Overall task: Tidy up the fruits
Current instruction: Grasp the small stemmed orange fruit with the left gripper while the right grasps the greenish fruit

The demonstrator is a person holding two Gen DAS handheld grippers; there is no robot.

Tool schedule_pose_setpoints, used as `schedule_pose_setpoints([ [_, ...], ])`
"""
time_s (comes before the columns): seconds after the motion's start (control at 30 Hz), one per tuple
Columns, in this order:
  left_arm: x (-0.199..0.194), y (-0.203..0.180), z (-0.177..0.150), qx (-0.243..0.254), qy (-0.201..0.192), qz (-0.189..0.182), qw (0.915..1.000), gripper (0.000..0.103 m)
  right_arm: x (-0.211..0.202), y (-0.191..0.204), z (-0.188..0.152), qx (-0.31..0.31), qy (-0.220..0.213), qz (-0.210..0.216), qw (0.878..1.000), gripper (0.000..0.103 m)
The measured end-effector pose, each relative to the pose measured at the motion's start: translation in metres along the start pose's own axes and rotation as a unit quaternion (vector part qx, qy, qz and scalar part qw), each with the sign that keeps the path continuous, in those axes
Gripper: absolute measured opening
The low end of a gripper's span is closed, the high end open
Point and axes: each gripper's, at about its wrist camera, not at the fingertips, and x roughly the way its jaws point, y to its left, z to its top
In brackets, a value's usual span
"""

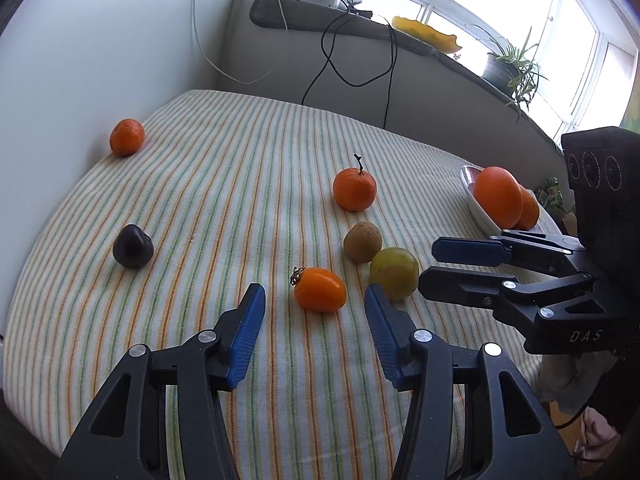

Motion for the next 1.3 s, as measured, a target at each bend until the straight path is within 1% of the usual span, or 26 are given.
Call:
schedule_pose_setpoints([
  [0.07,0.001,0.0,0.0,0.002,0.0,0.0,1.0,0.051,0.004,-0.002,0.002,0.01,0.002,0.01,1.0,0.051],
  [0.17,0.002,0.001,0.001,0.004,0.002,-0.001,1.0,0.05,0.008,-0.005,0.005,0.025,0.007,0.027,0.999,0.047],
  [0.3,0.003,0.0,0.003,0.006,0.001,-0.002,1.0,0.05,0.014,-0.004,0.008,0.027,0.011,0.031,0.999,0.046],
  [0.37,0.003,-0.001,0.003,0.008,0.002,-0.002,1.0,0.047,0.016,-0.004,0.009,0.027,0.014,0.034,0.999,0.046],
  [0.43,0.004,-0.002,0.002,0.011,0.004,-0.002,0.9999,0.046,0.019,-0.004,0.01,0.029,0.017,0.038,0.999,0.042],
  [0.6,0.006,-0.003,0.003,0.015,0.005,-0.002,0.9999,0.045,0.023,-0.009,0.01,0.043,0.024,0.045,0.998,0.04],
  [0.77,0.007,-0.004,0.004,0.021,0.007,-0.002,0.9997,0.04,0.026,-0.01,0.01,0.046,0.03,0.05,0.997,0.039],
  [0.9,0.008,-0.005,0.004,0.024,0.007,-0.002,0.9997,0.037,0.028,-0.009,0.011,0.048,0.034,0.056,0.997,0.035],
  [1.2,0.009,-0.006,0.003,0.025,0.005,0.0,0.9997,0.028,0.032,-0.006,0.013,0.049,0.036,0.056,0.997,0.033],
  [1.3,0.01,-0.006,0.003,0.026,0.003,-0.001,0.9997,0.027,0.03,-0.006,0.012,0.049,0.035,0.055,0.997,0.032],
])
